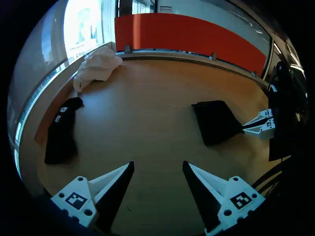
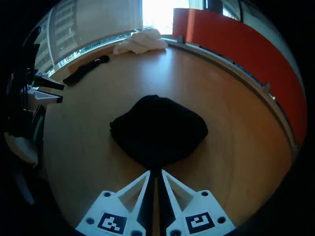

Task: Fold towel

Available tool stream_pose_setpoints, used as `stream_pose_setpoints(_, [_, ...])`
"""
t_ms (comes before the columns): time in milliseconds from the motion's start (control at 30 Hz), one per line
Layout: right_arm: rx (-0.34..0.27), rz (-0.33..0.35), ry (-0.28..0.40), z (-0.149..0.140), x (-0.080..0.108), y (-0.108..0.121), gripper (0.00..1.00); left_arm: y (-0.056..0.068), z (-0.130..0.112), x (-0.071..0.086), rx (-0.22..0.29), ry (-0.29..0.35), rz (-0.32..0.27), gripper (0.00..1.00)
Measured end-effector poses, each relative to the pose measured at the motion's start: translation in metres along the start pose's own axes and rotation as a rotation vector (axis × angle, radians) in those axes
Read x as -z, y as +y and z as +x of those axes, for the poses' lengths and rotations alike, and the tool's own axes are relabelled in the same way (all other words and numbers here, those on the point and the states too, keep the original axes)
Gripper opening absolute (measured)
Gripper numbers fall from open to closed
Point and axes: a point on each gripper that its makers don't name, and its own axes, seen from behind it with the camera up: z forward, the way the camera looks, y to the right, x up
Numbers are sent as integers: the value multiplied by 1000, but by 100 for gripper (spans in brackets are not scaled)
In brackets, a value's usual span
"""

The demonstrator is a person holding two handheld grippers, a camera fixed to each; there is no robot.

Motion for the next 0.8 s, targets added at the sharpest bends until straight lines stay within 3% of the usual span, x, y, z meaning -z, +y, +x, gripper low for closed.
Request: stream_pose_setpoints(800, [87,-81,243,137,74,24,5,8,37,13,-23,70,-32,91])
